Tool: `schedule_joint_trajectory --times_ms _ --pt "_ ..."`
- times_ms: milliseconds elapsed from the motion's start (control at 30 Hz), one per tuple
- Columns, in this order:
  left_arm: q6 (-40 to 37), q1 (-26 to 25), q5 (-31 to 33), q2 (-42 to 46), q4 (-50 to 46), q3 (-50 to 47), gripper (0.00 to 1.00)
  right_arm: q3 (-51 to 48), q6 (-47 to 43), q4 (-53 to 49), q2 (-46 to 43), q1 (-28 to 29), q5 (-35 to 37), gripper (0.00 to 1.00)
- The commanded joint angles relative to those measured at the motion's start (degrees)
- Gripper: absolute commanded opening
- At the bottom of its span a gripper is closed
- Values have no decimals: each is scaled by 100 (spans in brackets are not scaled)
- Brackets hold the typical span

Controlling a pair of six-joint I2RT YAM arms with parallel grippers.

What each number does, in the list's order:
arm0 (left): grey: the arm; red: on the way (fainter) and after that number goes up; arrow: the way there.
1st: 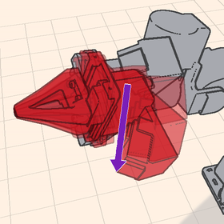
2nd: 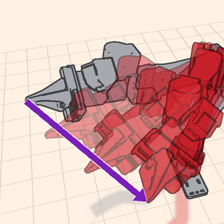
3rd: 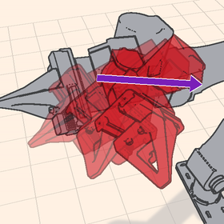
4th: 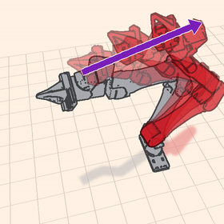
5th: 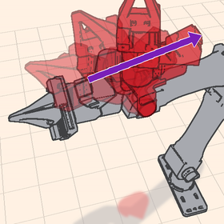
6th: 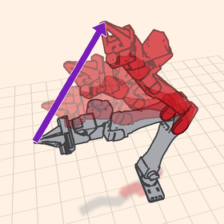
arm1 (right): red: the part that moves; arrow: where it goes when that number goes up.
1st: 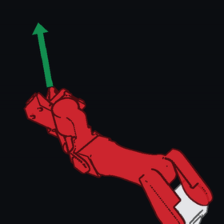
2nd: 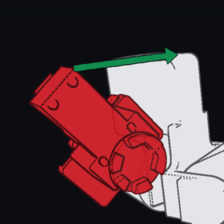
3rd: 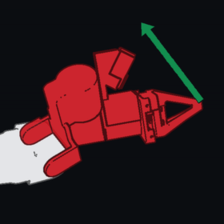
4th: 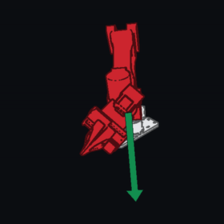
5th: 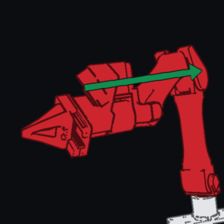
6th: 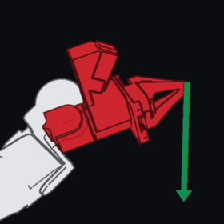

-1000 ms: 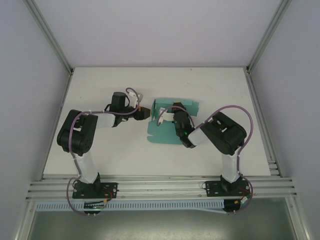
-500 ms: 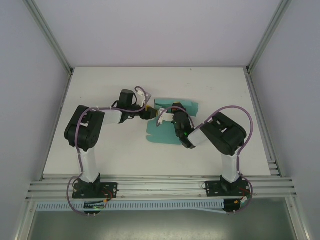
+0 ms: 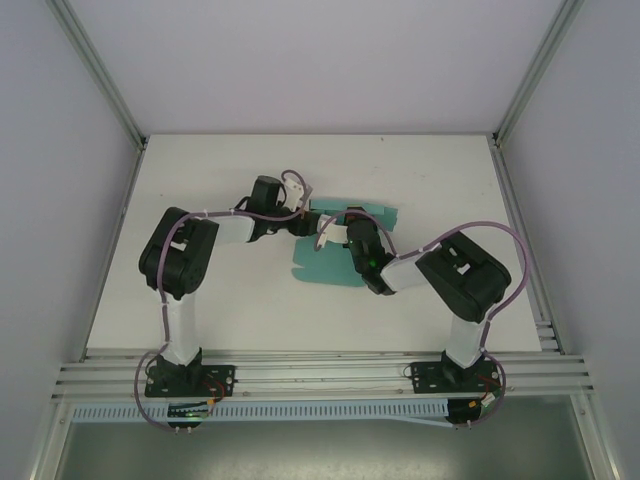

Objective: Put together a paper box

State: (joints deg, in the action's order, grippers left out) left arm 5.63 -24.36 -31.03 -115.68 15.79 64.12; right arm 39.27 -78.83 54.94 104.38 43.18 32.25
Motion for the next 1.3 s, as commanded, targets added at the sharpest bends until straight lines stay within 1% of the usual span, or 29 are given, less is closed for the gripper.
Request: schedule_joint_trajectory --times_ms 0,67,100,133,167,200,233,267,333,367,467,500,533,567,600,633,667,733,800,833,933,967,1033,1067,1133,1167,1267 --pt "60 -8 307 -72 266 -21 54 9 333 -670 -16 94 -377 0" --pt "114 -23 446 -75 252 15 41 34 383 -810 -5 89 -369 0" --pt "103 -42 507 -80 218 38 38 48 409 -858 -6 94 -369 0" --pt "96 -68 636 -91 207 47 33 49 438 -862 -2 95 -360 0" --pt "95 -90 836 -77 177 51 25 48 438 -857 3 94 -334 0" --pt "62 -116 1003 -84 85 72 20 46 447 -845 4 90 -318 0" --pt "61 -145 1204 -95 -30 116 17 48 452 -836 5 94 -280 0" --pt "94 -174 1416 -114 -141 156 11 55 465 -845 8 94 -227 0" --pt "178 -203 1706 -138 -302 212 7 53 507 -851 -4 102 -178 0" --pt "236 -218 1852 -143 -378 224 1 60 547 -864 -12 103 -155 0" --pt "347 -245 2145 -139 -389 150 0 76 737 -717 -22 104 21 0" --pt "408 -251 2216 -130 -365 120 0 99 799 -639 -23 105 88 2" --pt "441 -253 2243 -123 -350 88 0 103 890 -503 -31 103 193 11" --pt "451 -249 2206 -96 -323 48 0 117 1011 -356 -56 111 299 23" --pt "501 -253 2185 -74 -242 -12 0 123 1143 -253 -97 109 415 37" --pt "533 -251 2141 -43 -155 -77 0 137 1328 -175 -179 105 551 54" --pt "568 -253 2095 -9 -106 -115 0 143 1537 -184 -279 106 661 63" --pt "663 -253 1964 59 -21 -168 0 147 2179 -356 -604 101 856 75" --pt "775 -254 1778 158 62 -209 0 181 2988 -1093 -1058 55 848 88" --pt "826 -253 1668 220 119 -232 0 232 3536 -1703 -1351 -3 750 99" --pt "990 -244 1527 380 205 -256 0 442 5255 -3485 -2251 -317 56 99" --pt "1035 -241 1500 424 213 -239 0 483 5750 -4035 -2552 -510 -434 99" --pt "1106 -245 1477 504 224 -225 0 557 6667 -4947 -3106 -1014 -1864 99" --pt "1171 -241 1494 537 227 -226 0 536 6959 -5183 -3313 -1191 -2469 99" --pt "1277 -245 1349 615 309 -238 0 425 7372 -5347 -3610 -1482 -3210 99" --pt "1319 -251 1224 664 397 -271 0 345 7407 -5374 -3696 -1549 -3447 99" --pt "1450 -245 915 790 629 -331 0 285 7475 -5495 -3743 -1623 -3673 99"
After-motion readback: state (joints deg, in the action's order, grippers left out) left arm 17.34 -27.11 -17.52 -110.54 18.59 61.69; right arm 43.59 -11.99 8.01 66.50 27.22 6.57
